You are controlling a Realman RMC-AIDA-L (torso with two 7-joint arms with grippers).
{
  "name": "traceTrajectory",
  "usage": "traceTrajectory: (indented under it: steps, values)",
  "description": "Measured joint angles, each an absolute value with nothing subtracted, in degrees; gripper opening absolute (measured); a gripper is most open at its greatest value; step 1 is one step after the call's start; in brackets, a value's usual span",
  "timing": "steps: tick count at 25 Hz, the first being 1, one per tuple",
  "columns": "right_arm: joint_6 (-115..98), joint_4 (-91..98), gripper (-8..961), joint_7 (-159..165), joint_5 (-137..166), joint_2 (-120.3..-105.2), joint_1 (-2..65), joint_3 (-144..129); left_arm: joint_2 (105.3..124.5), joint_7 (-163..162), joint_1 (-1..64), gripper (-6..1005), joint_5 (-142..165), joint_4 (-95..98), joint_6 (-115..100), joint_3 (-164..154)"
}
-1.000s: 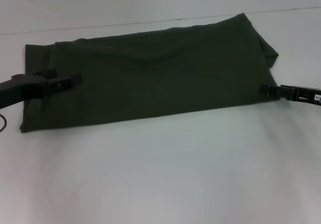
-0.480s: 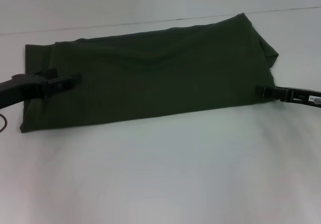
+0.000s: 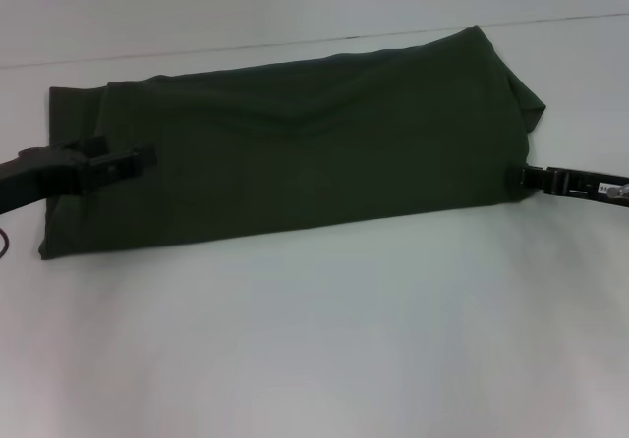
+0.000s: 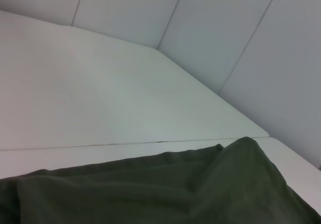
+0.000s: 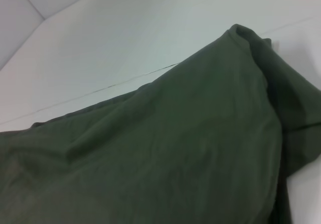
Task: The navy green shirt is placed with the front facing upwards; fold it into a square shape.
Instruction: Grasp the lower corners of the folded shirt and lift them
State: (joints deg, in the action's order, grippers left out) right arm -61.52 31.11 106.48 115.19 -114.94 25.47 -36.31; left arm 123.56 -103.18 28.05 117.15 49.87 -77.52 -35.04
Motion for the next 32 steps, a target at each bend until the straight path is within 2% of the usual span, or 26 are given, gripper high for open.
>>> traceTrajectory:
  steps: [6, 10, 16, 32]
  values:
    - [-62.4, 31.5, 235, 107.3, 115.2, -114.37, 25.3, -35.9, 122.96, -105.2, 28.4, 937, 121.0, 50.0, -77.5, -34.8]
    - [-63.3, 31.7, 147, 108.1, 115.0, -113.62, 25.1, -35.7, 122.83, -105.8, 28.4, 937, 123.8, 50.2, -76.9, -34.8]
    - [-63.4, 31.7, 16, 108.7, 115.0, -113.46, 25.0, -35.7, 122.87, -106.9, 28.0, 936, 128.5, 50.2, -73.9, -33.6]
    - [-63.1, 31.7, 14, 109.4, 114.9, -113.46, 25.0, -35.6, 121.98, -110.5, 28.2, 937, 137.8, 50.7, -75.2, -30.2]
